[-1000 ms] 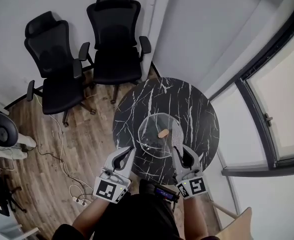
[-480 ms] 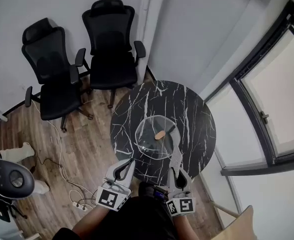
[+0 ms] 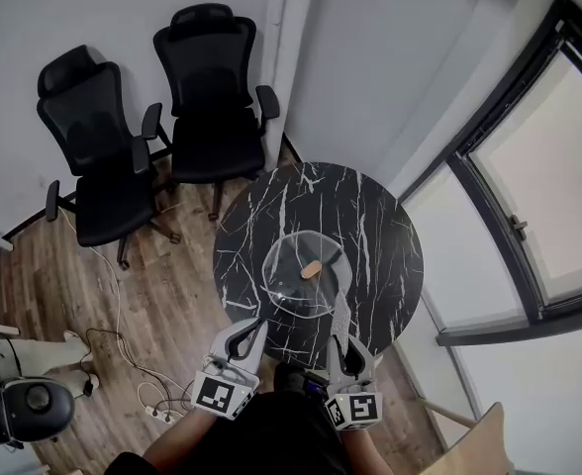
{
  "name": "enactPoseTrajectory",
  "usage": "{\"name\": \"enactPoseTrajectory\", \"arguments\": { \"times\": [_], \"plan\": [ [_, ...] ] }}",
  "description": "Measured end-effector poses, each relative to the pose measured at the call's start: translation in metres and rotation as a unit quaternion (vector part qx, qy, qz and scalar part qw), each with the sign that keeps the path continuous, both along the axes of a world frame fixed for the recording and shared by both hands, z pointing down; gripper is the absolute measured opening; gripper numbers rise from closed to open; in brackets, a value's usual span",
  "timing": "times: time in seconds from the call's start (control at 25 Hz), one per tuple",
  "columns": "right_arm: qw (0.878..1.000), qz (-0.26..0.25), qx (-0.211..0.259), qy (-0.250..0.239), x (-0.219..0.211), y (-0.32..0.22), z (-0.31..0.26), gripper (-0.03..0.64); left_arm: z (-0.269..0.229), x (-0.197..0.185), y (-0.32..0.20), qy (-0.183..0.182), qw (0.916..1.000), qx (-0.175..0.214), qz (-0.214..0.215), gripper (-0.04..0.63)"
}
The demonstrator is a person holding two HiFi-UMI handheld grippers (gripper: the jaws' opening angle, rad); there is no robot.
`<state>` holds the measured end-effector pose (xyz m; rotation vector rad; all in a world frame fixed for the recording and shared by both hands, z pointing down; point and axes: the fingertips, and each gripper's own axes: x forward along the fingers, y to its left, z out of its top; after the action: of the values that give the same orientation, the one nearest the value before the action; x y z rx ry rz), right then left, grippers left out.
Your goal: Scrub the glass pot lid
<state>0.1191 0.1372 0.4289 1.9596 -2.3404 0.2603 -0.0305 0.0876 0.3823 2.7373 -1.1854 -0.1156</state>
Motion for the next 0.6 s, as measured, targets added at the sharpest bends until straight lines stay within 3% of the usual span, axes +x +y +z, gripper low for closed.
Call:
{"name": "enactPoseTrajectory", "arguments": {
  "times": [0.6],
  "plan": [
    [1.0, -0.002, 0.003, 0.003, -0.0009, -0.0063, -0.004, 0.074, 0.0028, 0.0048, -0.0063, 0.005, 1.0, -0.001, 0.004, 0.002]
  ]
}}
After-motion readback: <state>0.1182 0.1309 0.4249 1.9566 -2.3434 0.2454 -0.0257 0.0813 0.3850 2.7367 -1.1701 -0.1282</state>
